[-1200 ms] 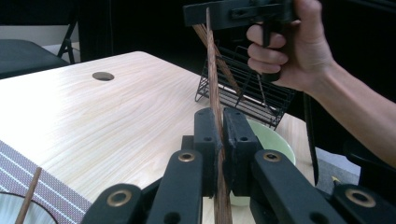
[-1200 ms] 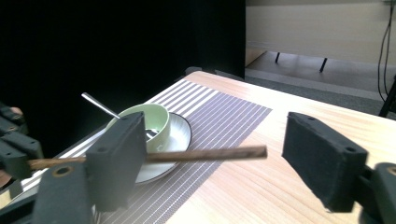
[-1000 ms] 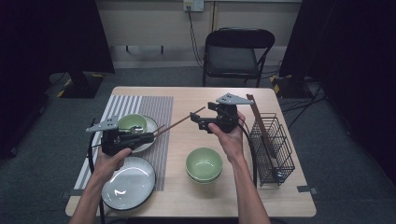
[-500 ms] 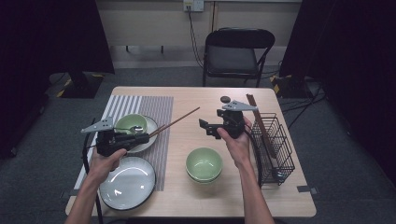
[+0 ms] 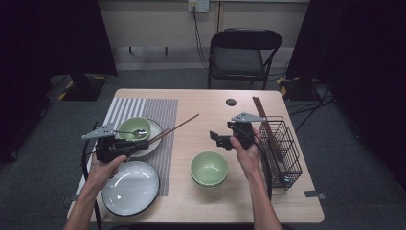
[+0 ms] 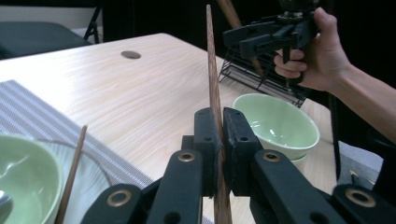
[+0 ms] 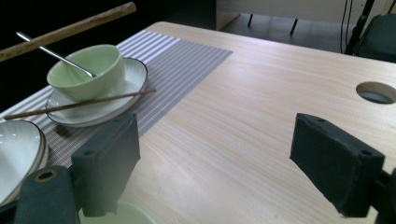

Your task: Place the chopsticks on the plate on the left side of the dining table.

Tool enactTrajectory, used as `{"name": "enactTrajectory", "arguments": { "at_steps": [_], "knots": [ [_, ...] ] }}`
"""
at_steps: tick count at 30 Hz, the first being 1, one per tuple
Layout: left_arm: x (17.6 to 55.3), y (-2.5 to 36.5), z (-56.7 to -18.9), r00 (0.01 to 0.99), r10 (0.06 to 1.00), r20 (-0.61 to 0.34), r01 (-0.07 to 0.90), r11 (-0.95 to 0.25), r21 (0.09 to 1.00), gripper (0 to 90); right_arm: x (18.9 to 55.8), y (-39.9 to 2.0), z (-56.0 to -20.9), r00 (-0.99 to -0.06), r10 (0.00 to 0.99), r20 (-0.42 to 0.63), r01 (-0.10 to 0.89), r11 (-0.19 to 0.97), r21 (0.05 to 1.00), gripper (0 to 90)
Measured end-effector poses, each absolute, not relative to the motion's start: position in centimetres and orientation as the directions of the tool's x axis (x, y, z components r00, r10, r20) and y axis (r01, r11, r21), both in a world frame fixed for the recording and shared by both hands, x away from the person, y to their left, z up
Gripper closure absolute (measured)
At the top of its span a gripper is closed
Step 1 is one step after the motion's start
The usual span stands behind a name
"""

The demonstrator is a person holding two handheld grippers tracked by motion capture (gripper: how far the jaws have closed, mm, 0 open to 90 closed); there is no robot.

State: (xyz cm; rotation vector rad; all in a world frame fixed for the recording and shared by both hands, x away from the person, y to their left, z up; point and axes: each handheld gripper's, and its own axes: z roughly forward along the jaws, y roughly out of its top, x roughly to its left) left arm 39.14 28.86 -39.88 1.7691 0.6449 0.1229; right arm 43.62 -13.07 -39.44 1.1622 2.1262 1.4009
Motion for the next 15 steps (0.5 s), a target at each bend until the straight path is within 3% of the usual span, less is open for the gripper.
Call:
{"name": "enactTrajectory", "arguments": {
  "at_steps": [15],
  "knots": [
    [39.5,30.7,-41.3,0.811,0.534,-0.238,0.383,-0.178,0.906,85.1,45.1,-14.2,-43.9,-0.509,0.85,0.133,0.569,0.216,0.794,16.3]
  ]
}}
